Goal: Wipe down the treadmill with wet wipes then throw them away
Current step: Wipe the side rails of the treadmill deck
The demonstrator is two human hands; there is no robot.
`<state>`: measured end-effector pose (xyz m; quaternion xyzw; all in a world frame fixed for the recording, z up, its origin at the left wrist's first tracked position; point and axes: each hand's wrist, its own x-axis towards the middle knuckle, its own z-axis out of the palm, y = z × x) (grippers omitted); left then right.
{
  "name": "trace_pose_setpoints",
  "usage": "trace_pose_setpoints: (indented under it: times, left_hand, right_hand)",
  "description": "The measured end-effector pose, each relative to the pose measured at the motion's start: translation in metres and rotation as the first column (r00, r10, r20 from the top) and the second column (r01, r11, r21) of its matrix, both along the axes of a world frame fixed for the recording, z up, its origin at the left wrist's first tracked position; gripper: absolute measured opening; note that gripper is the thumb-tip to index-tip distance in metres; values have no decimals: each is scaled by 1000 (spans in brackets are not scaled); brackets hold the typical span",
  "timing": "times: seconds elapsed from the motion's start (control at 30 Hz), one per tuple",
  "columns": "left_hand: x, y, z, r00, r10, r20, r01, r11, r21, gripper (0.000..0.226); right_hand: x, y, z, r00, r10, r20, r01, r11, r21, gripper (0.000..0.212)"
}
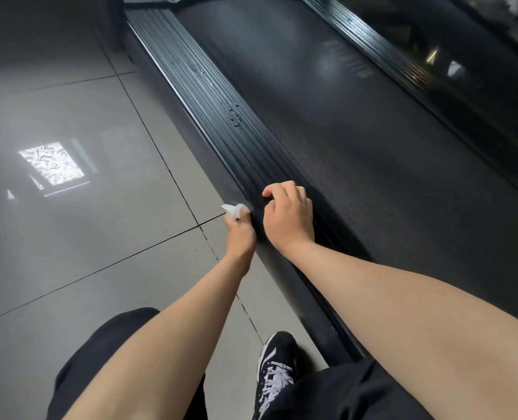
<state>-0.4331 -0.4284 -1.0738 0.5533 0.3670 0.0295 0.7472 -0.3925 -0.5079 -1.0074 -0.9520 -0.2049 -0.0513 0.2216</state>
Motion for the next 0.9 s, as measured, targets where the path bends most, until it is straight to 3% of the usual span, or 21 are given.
trace_pose_setpoints:
  times: [0.07, 0.17, 0.2, 0.37, 0.47, 0.57, 0.7, 0.9]
  left_hand:
    - [-10, -10, -13, 999, -26, -37, 24, 999, -47, 55]
    - [-20, -18, -17, 998, -54, -36, 51, 994, -95, 12]
    - [-20, -18, -13, 999, -33, -11, 31, 995, -96, 7]
    - [5, -3, 29, 974, 172, 147, -171, 985, -14, 12]
    - [24, 8, 43, 971, 142, 192, -155, 986, 55, 15]
    - [31, 10, 36, 978, 128, 163, -141, 987, 73, 23]
    - [32, 11, 27, 967, 228, 118, -221, 973, -70, 38]
    - [6, -7, -20, 988, 123, -94, -140, 967, -213, 58]
  right_hand:
    - [-1, 0, 1, 1000, 9, 1, -9, 1000, -24, 26]
    - [0, 1, 2, 1000, 13, 6, -13, 999, -43, 26]
    - [0, 2, 3, 1000, 11, 3, -11, 999, -47, 25]
    - [4, 3, 3, 1000, 0, -22, -1, 998, -59, 25]
    - [5, 3, 2, 999, -2, -37, 0, 998, -60, 23]
    - [5, 4, 4, 999, -18, -44, 15, 998, -62, 24]
    - [6, 12, 4, 999, -24, -41, 22, 997, -70, 24]
    - [7, 14, 1, 1000, -15, -5, 14, 998, -65, 23]
